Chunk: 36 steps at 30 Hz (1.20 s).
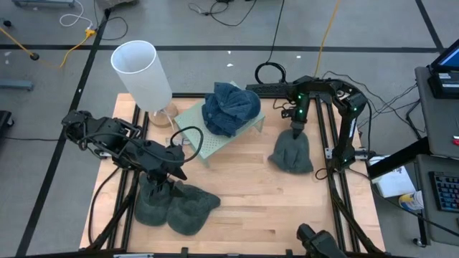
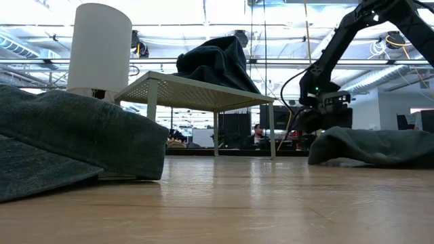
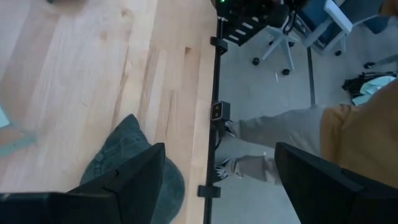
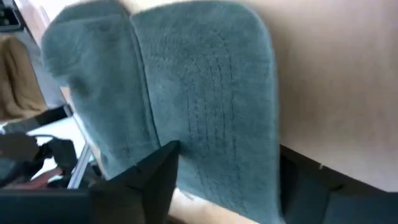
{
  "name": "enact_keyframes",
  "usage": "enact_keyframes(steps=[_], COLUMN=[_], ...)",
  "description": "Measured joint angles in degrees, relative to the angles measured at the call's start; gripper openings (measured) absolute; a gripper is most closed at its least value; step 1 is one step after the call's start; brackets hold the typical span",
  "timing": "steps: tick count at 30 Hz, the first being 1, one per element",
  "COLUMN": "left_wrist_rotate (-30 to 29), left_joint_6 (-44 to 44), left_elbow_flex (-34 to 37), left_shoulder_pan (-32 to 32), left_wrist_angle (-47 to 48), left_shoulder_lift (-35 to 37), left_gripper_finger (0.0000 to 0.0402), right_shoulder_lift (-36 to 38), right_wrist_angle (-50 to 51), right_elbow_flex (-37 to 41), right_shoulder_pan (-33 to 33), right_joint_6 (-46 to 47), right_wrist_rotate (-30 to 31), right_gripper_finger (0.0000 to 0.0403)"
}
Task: Pick & Place hat
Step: Put the top green cap on the shelf
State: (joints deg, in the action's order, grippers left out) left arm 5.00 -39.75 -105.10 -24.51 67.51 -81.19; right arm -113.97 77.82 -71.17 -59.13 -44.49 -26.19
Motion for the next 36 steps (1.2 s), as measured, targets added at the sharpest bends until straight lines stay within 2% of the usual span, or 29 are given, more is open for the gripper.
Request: enact_keyframes(steps=[6, 9, 15, 19, 28, 36], left_wrist_rotate=[0.0, 0.0, 0.1, -0.1, -1.1, -6.8], left_joint_6=[-1.0, -0.8, -0.6, -0.5, -1.3, -4.5], left_elbow_flex=[0.0, 0.0, 0.0, 0.0, 0.0, 0.0], left_shoulder_pan=[0.0, 0.0, 0.0, 0.0, 0.1, 0.1], left_wrist_angle=[0.0, 0.0, 0.0, 0.0, 0.0, -0.1], left_shoulder_lift=[0.0, 0.0, 0.0, 0.0, 0.0, 0.0], left_gripper_finger=[0.0308, 0.0308, 0.0308, 0.0308, 0.0308, 0.0308], right_shoulder_lift=[0.1, 0.2, 3.4, 9.8, 30.1, 49.6], right_wrist_angle=[4.6, 8.2, 12.2, 11.9, 12.0, 10.0], right_elbow_flex=[0.0, 0.0, 0.0, 0.0, 0.0, 0.0], right_shoulder_pan=[0.0, 0.0, 2.9, 6.2, 18.8, 34.2], right_joint_6=[0.4, 3.5, 12.8, 19.4, 40.1, 62.6], right_wrist_rotate=[0.2, -0.6, -1.2, -7.4, -7.9, -8.1], right_gripper_finger=[0.0081, 0.0018, 0.0009, 0.0006, 0.0003, 0.0003])
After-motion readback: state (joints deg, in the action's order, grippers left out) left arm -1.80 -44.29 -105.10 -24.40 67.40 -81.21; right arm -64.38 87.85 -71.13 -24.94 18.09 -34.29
